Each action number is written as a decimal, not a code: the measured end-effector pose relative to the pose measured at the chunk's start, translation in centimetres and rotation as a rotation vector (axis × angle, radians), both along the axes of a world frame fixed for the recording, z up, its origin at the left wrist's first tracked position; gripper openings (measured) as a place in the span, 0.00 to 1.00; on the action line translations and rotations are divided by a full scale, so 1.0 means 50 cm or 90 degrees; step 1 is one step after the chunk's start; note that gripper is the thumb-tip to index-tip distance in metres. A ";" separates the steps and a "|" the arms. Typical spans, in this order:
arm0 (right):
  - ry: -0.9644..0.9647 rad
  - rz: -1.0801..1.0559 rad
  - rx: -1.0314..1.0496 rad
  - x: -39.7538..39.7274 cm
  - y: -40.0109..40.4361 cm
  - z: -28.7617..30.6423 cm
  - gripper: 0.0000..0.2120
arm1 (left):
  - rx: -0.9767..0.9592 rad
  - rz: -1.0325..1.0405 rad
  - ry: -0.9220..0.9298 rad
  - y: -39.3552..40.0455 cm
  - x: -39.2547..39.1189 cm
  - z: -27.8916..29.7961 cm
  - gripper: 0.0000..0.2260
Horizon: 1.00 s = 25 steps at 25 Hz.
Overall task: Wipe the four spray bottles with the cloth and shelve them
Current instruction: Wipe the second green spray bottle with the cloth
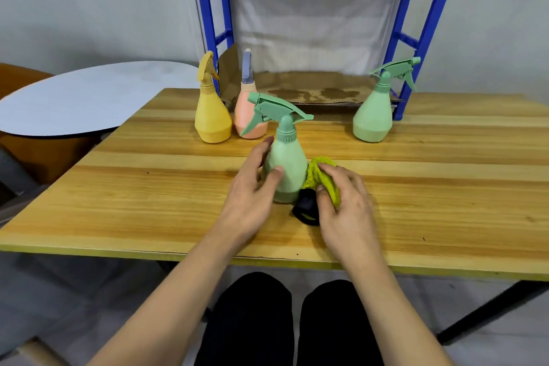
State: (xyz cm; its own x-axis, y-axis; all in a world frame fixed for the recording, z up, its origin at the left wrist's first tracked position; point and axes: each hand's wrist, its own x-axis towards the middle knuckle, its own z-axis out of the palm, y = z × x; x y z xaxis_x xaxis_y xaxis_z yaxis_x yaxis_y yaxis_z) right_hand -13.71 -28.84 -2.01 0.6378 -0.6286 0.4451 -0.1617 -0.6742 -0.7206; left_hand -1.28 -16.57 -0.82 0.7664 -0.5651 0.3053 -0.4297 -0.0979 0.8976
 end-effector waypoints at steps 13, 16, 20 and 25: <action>-0.013 0.028 0.046 0.007 -0.016 0.060 0.18 | -0.003 -0.073 -0.037 0.003 -0.001 0.006 0.22; 0.027 0.005 0.051 -0.015 -0.024 0.045 0.17 | -0.014 -0.075 -0.035 -0.001 -0.006 0.001 0.22; -0.102 0.043 0.015 0.022 0.002 0.092 0.17 | -0.035 -0.103 -0.054 0.003 0.002 0.001 0.18; -0.012 0.001 0.017 0.004 -0.007 0.038 0.19 | -0.023 -0.077 -0.050 -0.001 0.007 0.005 0.20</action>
State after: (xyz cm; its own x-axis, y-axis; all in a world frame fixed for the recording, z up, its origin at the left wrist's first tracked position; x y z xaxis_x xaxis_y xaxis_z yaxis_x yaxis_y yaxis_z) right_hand -13.49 -29.20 -0.09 0.6303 -0.6395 0.4403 -0.1464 -0.6548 -0.7415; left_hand -0.91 -16.60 -0.58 0.6661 -0.6400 0.3830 -0.5052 -0.0093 0.8630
